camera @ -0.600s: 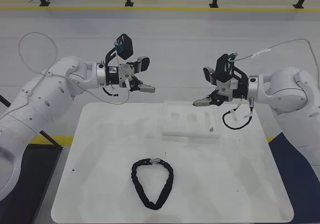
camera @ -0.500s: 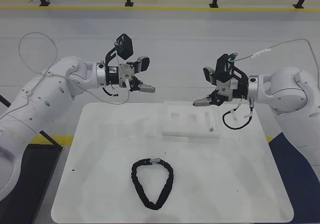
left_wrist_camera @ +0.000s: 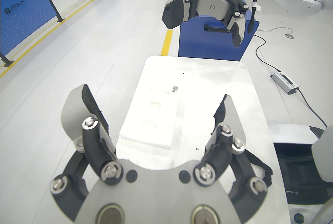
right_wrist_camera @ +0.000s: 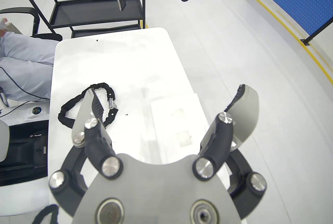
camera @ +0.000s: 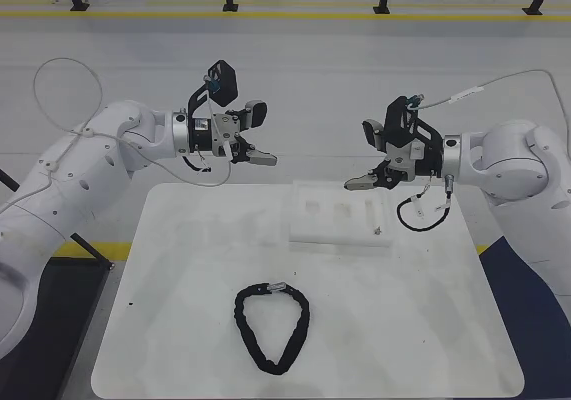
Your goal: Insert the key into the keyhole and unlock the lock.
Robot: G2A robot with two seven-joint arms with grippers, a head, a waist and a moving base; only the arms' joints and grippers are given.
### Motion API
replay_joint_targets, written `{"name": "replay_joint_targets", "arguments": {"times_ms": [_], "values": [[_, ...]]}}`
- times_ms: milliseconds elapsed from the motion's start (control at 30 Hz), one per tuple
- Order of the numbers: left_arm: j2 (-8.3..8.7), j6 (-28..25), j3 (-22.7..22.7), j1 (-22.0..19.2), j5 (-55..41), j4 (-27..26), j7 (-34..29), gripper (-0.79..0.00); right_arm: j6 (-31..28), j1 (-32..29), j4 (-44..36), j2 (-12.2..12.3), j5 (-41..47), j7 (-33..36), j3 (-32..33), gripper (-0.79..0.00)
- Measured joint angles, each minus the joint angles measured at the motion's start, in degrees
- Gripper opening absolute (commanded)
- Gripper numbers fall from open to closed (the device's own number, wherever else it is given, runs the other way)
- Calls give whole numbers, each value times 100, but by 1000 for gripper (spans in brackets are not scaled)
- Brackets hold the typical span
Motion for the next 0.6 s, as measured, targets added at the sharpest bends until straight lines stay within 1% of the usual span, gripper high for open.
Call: {"name": "replay_joint_targets", "arguments": {"times_ms": [367,500,600], "values": [[0,0,0,0,0,0,0,0,0,0,0,0,0,0,0,0],[0,0,0,0,0,0,0,0,163,-165,-43,20,-233,-87,30,0],[0,0,0,0,0,0,0,0,214,-323,95,46,-350,-86,53,0]]}}
